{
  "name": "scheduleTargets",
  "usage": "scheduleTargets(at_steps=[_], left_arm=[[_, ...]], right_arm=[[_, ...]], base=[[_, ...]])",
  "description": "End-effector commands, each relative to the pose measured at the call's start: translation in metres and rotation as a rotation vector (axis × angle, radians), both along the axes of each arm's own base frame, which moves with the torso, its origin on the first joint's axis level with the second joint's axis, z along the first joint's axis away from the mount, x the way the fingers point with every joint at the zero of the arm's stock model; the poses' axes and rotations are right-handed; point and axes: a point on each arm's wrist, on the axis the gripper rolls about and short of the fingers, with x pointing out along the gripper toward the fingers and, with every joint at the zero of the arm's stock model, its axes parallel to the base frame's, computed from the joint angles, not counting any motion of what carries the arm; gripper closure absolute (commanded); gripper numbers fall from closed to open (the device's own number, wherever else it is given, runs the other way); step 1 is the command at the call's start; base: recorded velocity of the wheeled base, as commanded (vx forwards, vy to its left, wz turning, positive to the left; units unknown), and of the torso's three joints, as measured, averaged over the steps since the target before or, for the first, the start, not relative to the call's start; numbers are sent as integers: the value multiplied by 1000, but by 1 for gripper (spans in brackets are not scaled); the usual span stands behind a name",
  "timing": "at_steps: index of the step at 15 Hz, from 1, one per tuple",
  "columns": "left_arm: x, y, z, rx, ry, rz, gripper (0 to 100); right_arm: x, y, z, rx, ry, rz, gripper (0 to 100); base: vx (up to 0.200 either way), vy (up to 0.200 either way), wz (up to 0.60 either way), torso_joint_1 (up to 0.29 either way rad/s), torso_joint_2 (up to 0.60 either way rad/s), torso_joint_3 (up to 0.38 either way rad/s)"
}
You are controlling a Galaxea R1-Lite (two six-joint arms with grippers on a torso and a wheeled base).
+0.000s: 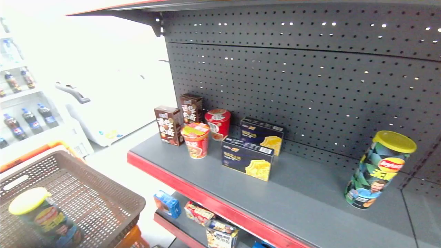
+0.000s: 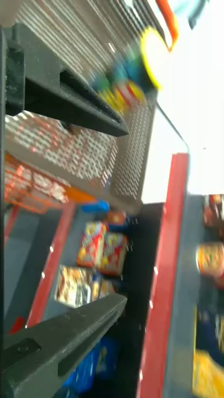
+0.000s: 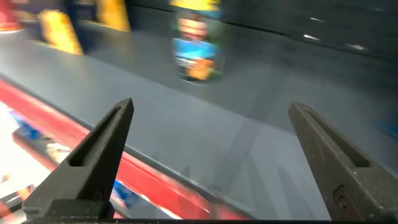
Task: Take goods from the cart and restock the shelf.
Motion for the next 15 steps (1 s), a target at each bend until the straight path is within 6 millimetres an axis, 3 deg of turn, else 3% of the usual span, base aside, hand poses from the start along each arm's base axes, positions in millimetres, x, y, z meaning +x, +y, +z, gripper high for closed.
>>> scheduleTargets(at_steps=[1,10,11,12,14,15], left_arm=[[0,0,0,0,0,-1,0],[-1,0,4,1,-14,8,0],[-9,0,34,33,-90,3,0],[-6,0,67,36,-24,11,0],[23,2,121,39,140,82,0],[44,1,130,38,218,68,0]], right_arm=[[0,0,0,0,-1,0,0],[0,0,0,1,1,-2,0],[0,0,0,1,1,-2,0],[0,0,0,1,1,-2,0],[0,0,0,1,1,-2,0],[0,0,0,1,1,-2,0]], base=[[0,0,600,2,-7,2],[0,0,533,3,2,2],[0,0,0,0,0,0],[0,0,0,0,0,0],[0,0,0,0,0,0],[0,0,0,0,0,0]])
